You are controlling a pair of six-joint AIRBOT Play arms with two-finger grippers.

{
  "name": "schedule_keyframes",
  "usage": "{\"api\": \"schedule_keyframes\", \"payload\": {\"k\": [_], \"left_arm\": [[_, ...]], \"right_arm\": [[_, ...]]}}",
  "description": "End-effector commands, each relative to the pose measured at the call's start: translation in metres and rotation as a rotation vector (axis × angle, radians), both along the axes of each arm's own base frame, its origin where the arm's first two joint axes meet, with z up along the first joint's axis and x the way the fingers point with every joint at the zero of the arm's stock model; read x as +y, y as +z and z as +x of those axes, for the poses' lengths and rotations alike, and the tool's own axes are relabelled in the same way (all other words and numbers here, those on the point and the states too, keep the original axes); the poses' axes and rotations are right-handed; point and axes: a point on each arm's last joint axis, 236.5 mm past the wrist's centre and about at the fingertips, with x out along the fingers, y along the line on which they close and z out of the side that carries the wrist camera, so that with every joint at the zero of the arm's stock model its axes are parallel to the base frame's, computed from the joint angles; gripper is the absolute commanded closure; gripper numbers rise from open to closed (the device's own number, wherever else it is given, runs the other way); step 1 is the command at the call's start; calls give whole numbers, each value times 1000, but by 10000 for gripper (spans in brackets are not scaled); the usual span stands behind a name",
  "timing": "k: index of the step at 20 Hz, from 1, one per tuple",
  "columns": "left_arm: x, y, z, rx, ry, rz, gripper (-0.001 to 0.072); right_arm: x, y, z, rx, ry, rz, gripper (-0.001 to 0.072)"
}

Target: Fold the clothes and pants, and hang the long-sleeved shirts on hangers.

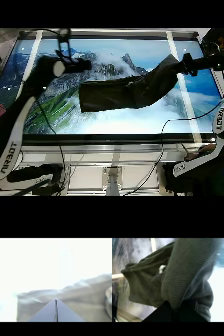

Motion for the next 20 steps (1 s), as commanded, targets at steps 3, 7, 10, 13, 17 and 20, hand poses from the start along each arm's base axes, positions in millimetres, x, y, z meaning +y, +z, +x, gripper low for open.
{"api": "schedule_keyframes", "payload": {"k": [3,7,10,13,17,20], "left_arm": [[90,66,-7,-120,165,11,700],[116,74,-8,-135,216,10,700],[118,74,-8,-135,220,10,700],[118,74,-8,-134,220,10,700],[118,73,-9,-128,220,11,699],[118,73,-9,-128,220,11,689]], "right_arm": [[149,40,-16,-73,275,2,692],[273,34,-59,-80,465,-5,693],[362,21,-84,-125,524,-8,693],[425,-24,-114,-27,538,3,692],[462,-88,-152,81,601,-57,307],[473,-93,-164,79,632,-65,190]]}}
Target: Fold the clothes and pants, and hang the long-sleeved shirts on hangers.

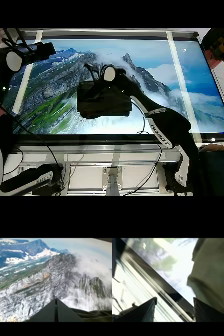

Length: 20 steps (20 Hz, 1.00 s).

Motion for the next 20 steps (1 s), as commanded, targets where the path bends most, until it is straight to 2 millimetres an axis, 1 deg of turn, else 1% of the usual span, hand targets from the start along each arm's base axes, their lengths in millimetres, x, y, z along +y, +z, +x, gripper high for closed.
{"api": "schedule_keyframes", "payload": {"k": [1,3,4,5,6,7,8,9,10,11,12,13,14,15,16,17,19,20], "left_arm": [[1,0,0,0,1,1,689],[0,0,0,3,1,1,689],[1,-1,-1,8,1,1,689],[1,-3,-2,18,2,2,689],[1,-6,-4,30,3,3,690],[1,-8,-5,39,3,4,690],[2,-9,-6,47,4,5,692],[2,-10,-7,54,4,7,699],[2,-10,-7,53,-7,24,699],[2,-8,-8,48,-16,39,700],[2,-3,-10,37,-26,54,700],[2,3,-13,24,-38,72,700],[3,11,-18,8,-48,87,700],[2,18,-23,-3,-58,94,700],[3,26,-31,-12,-64,102,700],[4,34,-39,-20,-62,101,700],[4,51,-53,-47,-64,91,700],[1,60,-60,-63,-71,71,700]], "right_arm": [[16,-13,-17,1,37,-23,190],[2,-8,-9,-8,51,-40,196],[-11,-4,-3,1,48,-51,268],[-26,1,4,2,50,-62,455],[-46,8,15,-7,46,-71,679],[-66,17,28,-16,24,-72,689],[-88,30,46,-40,-17,-62,690],[-109,48,66,-87,-64,-42,691],[-136,71,90,-158,-115,-17,691],[-168,95,110,-244,-150,0,691],[-201,114,123,-294,-193,6,692],[-238,128,132,-319,-240,5,692],[-271,132,134,-316,-271,5,692],[-301,132,129,-290,-281,24,692],[-319,131,120,-261,-266,74,692],[-329,135,111,-242,-244,164,692],[-337,152,110,-238,-258,424,692],[-342,145,111,-225,-273,475,690]]}}
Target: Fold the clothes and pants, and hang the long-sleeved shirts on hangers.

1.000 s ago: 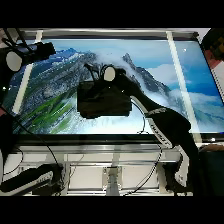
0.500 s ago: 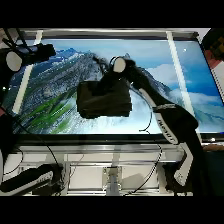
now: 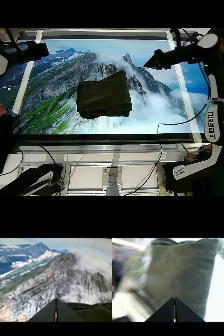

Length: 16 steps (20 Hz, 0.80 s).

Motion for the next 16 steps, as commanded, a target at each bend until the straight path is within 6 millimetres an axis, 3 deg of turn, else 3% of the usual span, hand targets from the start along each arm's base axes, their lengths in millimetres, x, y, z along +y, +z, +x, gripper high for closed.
{"api": "schedule_keyframes", "payload": {"k": [1,2,3,5,6,8,9,16], "left_arm": [[-6,26,-23,-40,-31,-21,700],[-9,31,-28,-51,-48,-24,700],[-11,35,-31,-59,-59,-23,700],[-11,38,-34,-64,-60,-22,700],[-11,38,-35,-65,-63,-17,700],[-10,38,-34,-64,-61,-14,700],[-10,38,-35,-64,-67,-2,700],[-10,37,-35,-64,-78,20,700]], "right_arm": [[-32,1,-3,-22,-21,237,688],[-38,-26,-3,57,-66,203,683],[-44,-56,0,151,-129,164,576],[-41,-103,-7,311,-185,122,143],[-37,-119,-7,333,-186,103,96],[-24,-140,-12,381,-165,72,91],[-17,-146,-12,405,-167,76,7],[35,-162,-35,565,-90,117,6]]}}
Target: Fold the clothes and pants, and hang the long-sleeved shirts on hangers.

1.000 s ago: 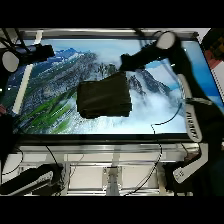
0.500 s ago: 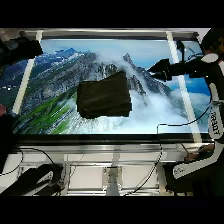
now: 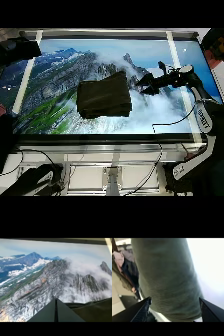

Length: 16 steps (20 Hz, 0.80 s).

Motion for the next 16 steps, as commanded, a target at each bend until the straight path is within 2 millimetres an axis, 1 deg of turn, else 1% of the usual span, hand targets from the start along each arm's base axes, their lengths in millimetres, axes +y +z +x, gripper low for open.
{"api": "schedule_keyframes", "payload": {"k": [1,3,5,9,13,16], "left_arm": [[0,0,0,-1,-6,9,700],[0,0,0,-3,-13,25,700],[0,-2,-1,5,-14,27,700],[0,-10,-5,44,-15,32,700],[0,-11,-6,46,-25,51,700],[0,-11,-6,46,-25,51,700]], "right_arm": [[28,-8,-14,71,43,33,5],[44,-13,-22,86,84,29,5],[53,-21,-29,96,113,12,6],[53,-39,-29,105,118,-25,6],[63,-52,-35,111,156,-31,7],[75,-61,-44,119,198,-37,11]]}}
